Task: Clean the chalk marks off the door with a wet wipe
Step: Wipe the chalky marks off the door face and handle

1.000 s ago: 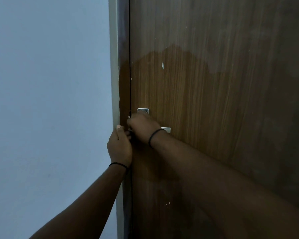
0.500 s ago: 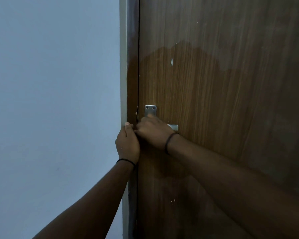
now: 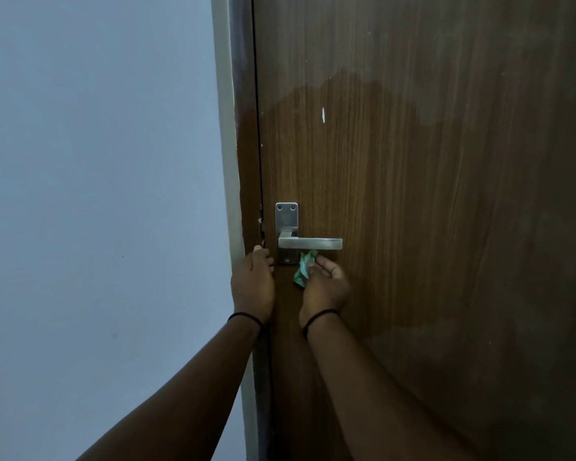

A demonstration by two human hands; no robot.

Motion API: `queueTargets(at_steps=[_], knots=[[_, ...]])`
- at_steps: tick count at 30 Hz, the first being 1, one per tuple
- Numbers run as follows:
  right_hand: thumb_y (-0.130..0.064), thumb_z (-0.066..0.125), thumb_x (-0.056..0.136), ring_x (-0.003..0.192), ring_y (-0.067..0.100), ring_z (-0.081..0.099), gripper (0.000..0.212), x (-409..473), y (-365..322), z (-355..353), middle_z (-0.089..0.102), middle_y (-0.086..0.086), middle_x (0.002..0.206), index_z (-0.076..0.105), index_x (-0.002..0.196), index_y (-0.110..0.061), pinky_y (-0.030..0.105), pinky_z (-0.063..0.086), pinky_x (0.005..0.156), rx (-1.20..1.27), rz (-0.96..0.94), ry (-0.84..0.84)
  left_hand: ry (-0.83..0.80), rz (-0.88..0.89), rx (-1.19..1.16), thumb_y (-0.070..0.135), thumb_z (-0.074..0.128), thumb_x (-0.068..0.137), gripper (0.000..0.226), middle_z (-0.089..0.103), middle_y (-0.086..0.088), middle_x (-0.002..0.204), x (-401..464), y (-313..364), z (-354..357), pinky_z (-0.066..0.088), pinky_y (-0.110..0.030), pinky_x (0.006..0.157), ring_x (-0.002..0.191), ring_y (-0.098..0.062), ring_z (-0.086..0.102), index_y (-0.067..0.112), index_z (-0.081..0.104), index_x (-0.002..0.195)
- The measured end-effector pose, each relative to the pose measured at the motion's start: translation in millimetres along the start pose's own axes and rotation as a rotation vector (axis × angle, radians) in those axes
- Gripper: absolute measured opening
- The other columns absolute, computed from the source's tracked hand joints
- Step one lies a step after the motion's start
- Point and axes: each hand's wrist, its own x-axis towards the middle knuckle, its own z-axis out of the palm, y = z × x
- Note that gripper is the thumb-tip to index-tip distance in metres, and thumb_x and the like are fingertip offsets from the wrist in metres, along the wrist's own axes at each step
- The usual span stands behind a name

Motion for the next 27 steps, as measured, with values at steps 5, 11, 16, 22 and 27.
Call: queueTargets(at_steps=[5,11,16,22,27], knots=[[-0.006,0.062,0.089,0.086,0.011,0.067,0.017,-10,14,27,0.069,0.003,0.102,0.064,0.097,-0.020,0.019,0.053,0.064,0.106,0.103,0.105,0.008,-0.004,0.007,0.046,0.028,0.104,0.052,0.069,-0.005,0.116,4,-7,-3,0.046,-0.037,0.102,0.107,-0.018,0.062,0.013,0.063,0.124],[-0.009,0.044,0.100,0.124,0.030,0.055,0.038,-24,2,32,0.050,0.018,0.141,0.046,0.137,-0.003,0.032,0.048,0.097,0.264,0.522,-0.289,0.013,-0.073,-0.035,0.043,0.029,0.103,0.049,0.068,-0.008,0.118,3,-8,-10,0.045,-0.047,0.106,0.111,-0.024,0.062,0.013,0.064,0.121],[0.001,0.062,0.087,0.088,0.015,0.068,0.022,-15,0,19,0.068,0.008,0.106,0.065,0.105,-0.012,0.018,0.054,0.063,0.113,0.135,0.036,-0.071,-0.104,-0.070,0.040,0.026,0.105,0.052,0.066,-0.011,0.123,-1,-3,-7,0.046,-0.035,0.100,0.109,-0.020,0.063,0.008,0.059,0.129],[-0.011,0.060,0.092,0.107,0.018,0.062,0.016,3,-7,11,0.064,0.008,0.114,0.066,0.106,-0.006,0.028,0.053,0.087,-0.419,-0.404,-0.023,-0.074,-0.127,-0.084,0.043,0.025,0.105,0.055,0.065,-0.011,0.122,-3,0,-1,0.045,-0.039,0.104,0.112,-0.023,0.062,0.007,0.056,0.132],[-0.005,0.059,0.091,0.098,0.018,0.066,0.019,-14,18,10,0.066,0.009,0.116,0.065,0.106,-0.015,0.024,0.056,0.076,-0.152,-0.012,-0.050,0.024,-0.240,-0.093,0.041,0.032,0.101,0.045,0.069,-0.014,0.108,1,-5,-6,0.049,-0.044,0.100,0.104,-0.029,0.064,0.009,0.064,0.107]])
